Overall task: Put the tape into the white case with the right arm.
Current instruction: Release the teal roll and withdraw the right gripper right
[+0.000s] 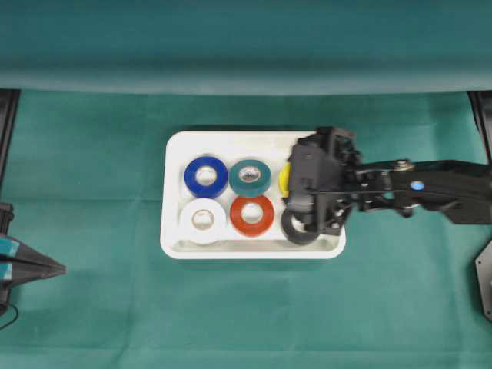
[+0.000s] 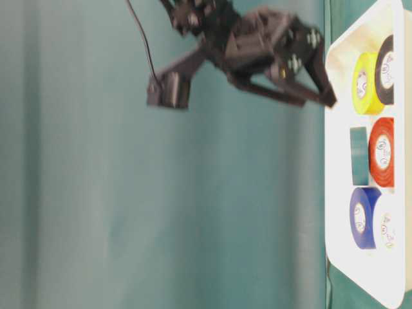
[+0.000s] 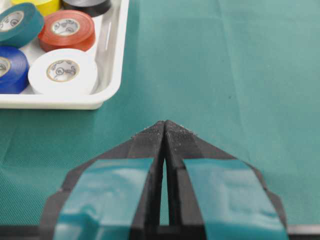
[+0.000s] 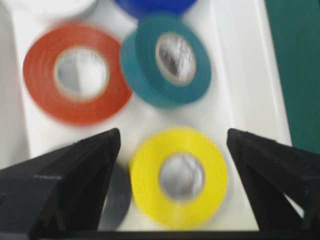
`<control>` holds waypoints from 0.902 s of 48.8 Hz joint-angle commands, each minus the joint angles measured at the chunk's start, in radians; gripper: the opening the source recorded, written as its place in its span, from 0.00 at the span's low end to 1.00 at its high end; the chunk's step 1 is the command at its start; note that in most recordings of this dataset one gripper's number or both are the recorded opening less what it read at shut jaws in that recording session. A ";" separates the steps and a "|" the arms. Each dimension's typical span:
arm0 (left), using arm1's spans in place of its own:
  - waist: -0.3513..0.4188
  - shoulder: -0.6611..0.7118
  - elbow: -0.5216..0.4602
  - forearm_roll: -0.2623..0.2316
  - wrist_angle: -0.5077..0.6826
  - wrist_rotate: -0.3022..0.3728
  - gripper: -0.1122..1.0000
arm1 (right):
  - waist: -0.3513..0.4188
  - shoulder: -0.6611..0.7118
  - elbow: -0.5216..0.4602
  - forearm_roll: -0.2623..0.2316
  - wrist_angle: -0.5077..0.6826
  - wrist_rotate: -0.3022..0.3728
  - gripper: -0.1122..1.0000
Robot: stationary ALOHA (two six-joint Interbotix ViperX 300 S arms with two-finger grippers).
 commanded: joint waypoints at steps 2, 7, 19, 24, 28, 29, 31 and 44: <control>0.002 0.009 -0.011 -0.002 -0.009 0.000 0.10 | -0.003 -0.089 0.054 -0.003 -0.005 0.003 0.70; 0.002 0.009 -0.011 -0.002 -0.009 0.000 0.10 | -0.002 -0.158 0.127 0.002 -0.006 0.006 0.70; 0.002 0.009 -0.011 -0.002 -0.009 0.000 0.10 | -0.003 -0.331 0.298 0.005 -0.020 0.021 0.70; 0.002 0.008 -0.011 -0.002 -0.009 0.000 0.10 | -0.002 -0.417 0.371 0.005 -0.044 0.043 0.70; 0.002 0.009 -0.011 -0.002 -0.009 0.000 0.10 | -0.003 -0.474 0.417 0.006 -0.061 0.051 0.70; 0.002 0.009 -0.011 -0.002 -0.009 0.000 0.10 | -0.003 -0.485 0.428 0.006 -0.064 0.052 0.70; 0.002 0.009 -0.011 -0.002 -0.009 0.000 0.10 | -0.002 -0.508 0.449 0.006 -0.071 0.054 0.70; 0.003 0.009 -0.012 -0.002 -0.009 0.002 0.10 | -0.002 -0.589 0.540 0.008 -0.110 0.067 0.70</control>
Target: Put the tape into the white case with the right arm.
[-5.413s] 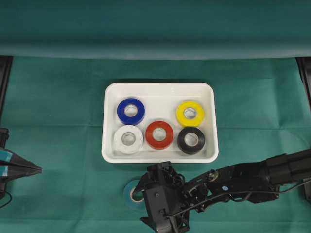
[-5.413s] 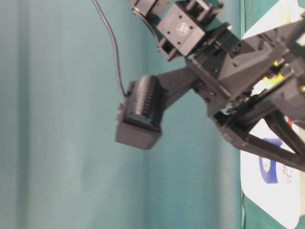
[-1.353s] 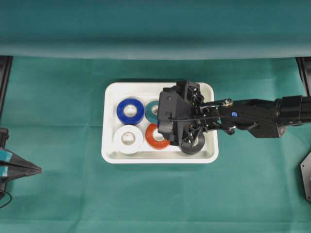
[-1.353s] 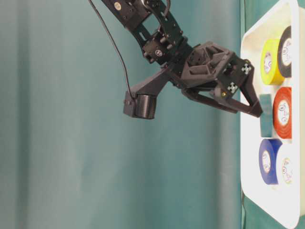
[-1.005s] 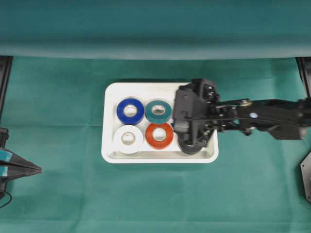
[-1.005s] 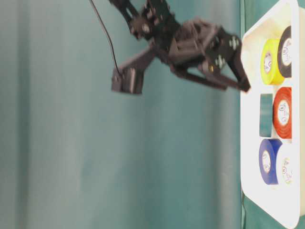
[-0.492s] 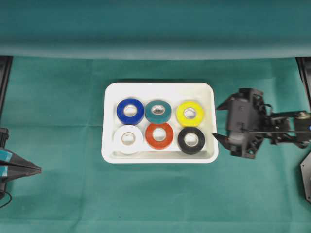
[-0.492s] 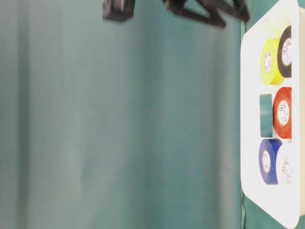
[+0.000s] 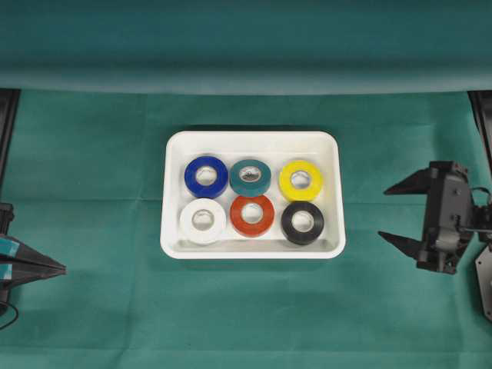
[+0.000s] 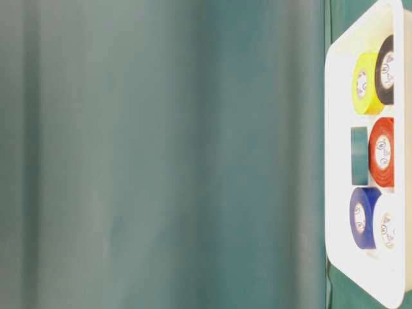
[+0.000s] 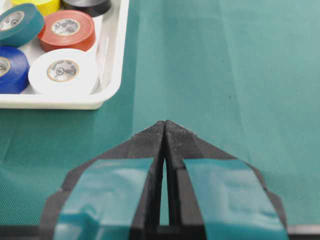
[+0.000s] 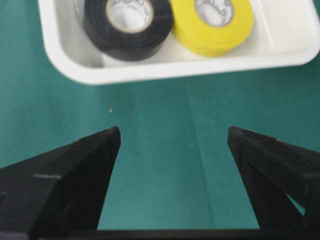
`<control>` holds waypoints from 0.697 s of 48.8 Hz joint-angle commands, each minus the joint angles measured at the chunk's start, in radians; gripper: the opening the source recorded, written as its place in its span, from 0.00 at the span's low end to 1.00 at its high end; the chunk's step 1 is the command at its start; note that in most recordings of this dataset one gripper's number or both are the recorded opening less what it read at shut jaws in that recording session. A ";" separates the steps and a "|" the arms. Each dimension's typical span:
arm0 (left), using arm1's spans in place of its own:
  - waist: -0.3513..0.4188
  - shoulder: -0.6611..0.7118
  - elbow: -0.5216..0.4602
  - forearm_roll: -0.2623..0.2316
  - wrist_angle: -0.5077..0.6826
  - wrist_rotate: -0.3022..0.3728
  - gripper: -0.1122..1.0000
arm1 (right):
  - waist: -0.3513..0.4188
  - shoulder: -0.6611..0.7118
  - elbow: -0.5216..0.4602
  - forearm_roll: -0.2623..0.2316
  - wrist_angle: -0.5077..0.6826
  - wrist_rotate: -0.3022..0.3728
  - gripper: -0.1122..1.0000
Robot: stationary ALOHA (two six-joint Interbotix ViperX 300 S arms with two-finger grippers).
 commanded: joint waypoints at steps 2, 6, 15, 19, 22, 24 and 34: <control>0.003 0.008 -0.012 -0.002 -0.009 0.002 0.10 | 0.000 -0.023 0.009 0.006 -0.014 0.002 0.70; 0.003 0.009 -0.012 -0.002 -0.009 0.000 0.10 | 0.000 -0.040 0.017 0.014 -0.015 0.000 0.70; 0.002 0.009 -0.012 -0.002 -0.009 0.000 0.10 | 0.012 -0.054 0.023 0.026 -0.046 0.002 0.70; 0.003 0.009 -0.012 -0.002 -0.009 0.000 0.10 | 0.031 -0.054 0.029 0.026 -0.066 0.000 0.70; 0.003 0.009 -0.012 -0.002 -0.009 0.000 0.10 | 0.051 -0.054 0.038 0.026 -0.078 0.002 0.70; 0.003 0.009 -0.012 -0.002 -0.009 0.000 0.10 | 0.067 -0.057 0.044 0.026 -0.086 0.000 0.70; 0.003 0.009 -0.012 -0.002 -0.009 0.000 0.10 | 0.166 -0.115 0.086 0.040 -0.103 0.002 0.70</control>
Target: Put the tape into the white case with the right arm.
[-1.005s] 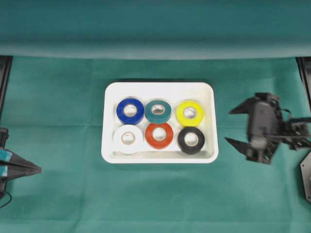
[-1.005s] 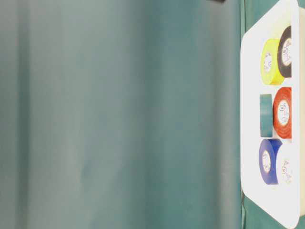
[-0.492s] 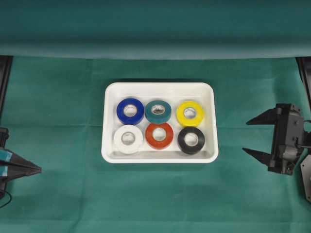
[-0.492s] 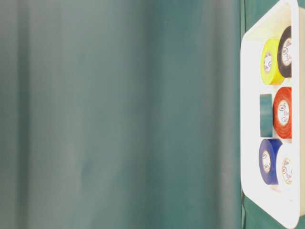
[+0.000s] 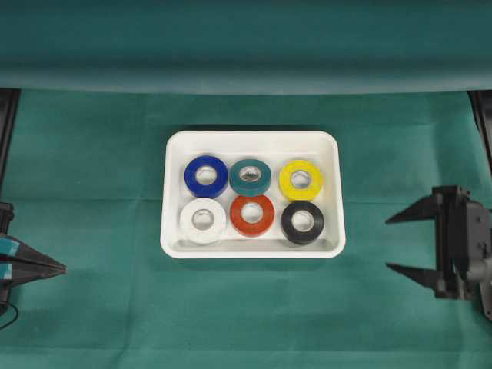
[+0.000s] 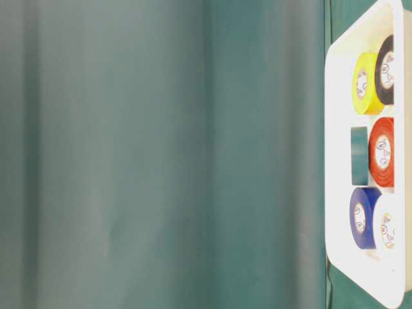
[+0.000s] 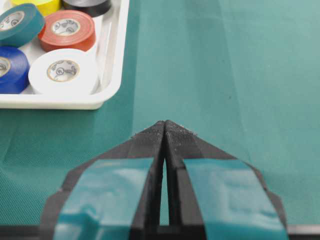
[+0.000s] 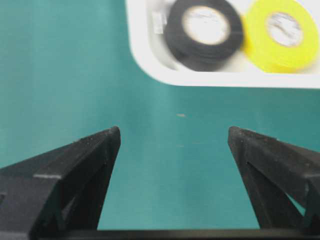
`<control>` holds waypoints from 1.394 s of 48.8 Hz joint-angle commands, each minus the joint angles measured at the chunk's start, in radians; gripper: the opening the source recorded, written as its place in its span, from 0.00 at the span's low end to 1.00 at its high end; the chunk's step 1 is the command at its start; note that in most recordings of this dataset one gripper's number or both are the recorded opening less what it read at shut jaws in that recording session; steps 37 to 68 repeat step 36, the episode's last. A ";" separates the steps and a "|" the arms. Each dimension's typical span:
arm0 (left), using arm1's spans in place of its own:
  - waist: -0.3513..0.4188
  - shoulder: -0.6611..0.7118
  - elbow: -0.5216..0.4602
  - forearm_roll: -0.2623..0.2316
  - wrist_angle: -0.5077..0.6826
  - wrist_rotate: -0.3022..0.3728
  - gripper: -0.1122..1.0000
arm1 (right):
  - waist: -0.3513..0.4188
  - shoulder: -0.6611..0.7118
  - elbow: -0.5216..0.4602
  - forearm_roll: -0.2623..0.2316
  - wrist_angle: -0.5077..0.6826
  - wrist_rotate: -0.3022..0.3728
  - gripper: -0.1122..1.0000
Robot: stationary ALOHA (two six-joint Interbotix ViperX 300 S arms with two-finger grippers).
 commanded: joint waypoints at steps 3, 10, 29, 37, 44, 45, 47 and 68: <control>0.003 0.009 -0.012 0.000 -0.009 0.000 0.10 | 0.051 -0.052 0.014 0.023 -0.008 0.002 0.70; 0.003 0.009 -0.012 0.000 -0.009 0.000 0.10 | 0.078 -0.146 0.051 0.054 0.002 0.003 0.69; 0.003 0.009 -0.012 0.000 -0.009 0.000 0.10 | 0.084 -0.238 0.081 0.054 0.011 0.002 0.69; 0.003 0.009 -0.012 0.000 -0.009 0.000 0.10 | 0.095 -0.222 0.081 0.054 0.009 0.002 0.69; 0.003 0.009 -0.012 0.000 -0.009 0.000 0.10 | 0.095 -0.222 0.081 0.054 0.009 0.002 0.69; 0.003 0.009 -0.012 0.000 -0.009 0.000 0.10 | 0.095 -0.222 0.081 0.054 0.009 0.002 0.69; 0.003 0.009 -0.012 0.000 -0.009 0.000 0.10 | 0.095 -0.222 0.081 0.054 0.009 0.002 0.69; 0.003 0.009 -0.012 0.000 -0.009 0.000 0.10 | 0.095 -0.222 0.081 0.054 0.009 0.002 0.69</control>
